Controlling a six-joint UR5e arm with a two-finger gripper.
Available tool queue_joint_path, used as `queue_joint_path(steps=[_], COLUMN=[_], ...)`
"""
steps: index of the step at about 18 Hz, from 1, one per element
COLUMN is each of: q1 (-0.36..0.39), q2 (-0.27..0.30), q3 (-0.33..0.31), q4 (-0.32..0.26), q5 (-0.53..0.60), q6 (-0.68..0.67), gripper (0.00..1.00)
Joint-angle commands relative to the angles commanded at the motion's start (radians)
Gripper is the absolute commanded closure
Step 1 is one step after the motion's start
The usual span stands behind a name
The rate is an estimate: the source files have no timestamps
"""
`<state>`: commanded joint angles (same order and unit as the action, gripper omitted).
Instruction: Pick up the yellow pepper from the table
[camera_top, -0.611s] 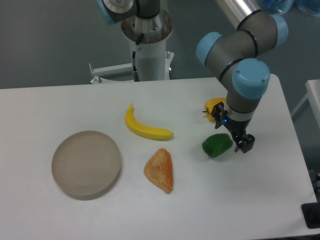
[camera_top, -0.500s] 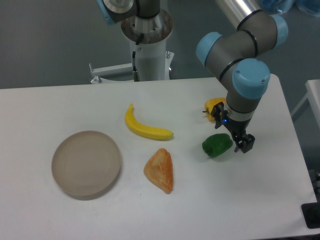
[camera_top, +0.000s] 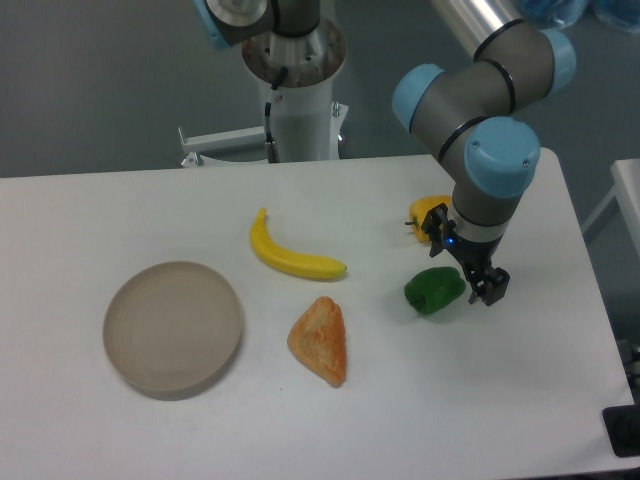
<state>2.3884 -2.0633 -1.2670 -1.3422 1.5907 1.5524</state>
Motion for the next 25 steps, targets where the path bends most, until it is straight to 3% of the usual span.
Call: queue_joint_path(steps=[7,13,19,22,25], q1=[0.018,0.090,0.097,0.103,0.132], q2=[0.072,0.149,0.186,0.193,0.203], q3=[-0.123,-0.254,-0.337,-0.373,-0.440], q4=[-0.005,0.005,0.008,0.047,0.150], q5=[0.011,0.011,0.011,0.012,0.012], q6=[0.012,0.127,0.181,0.213,0.328], gripper=[0.00,0.00,0.00,0.00,0.00])
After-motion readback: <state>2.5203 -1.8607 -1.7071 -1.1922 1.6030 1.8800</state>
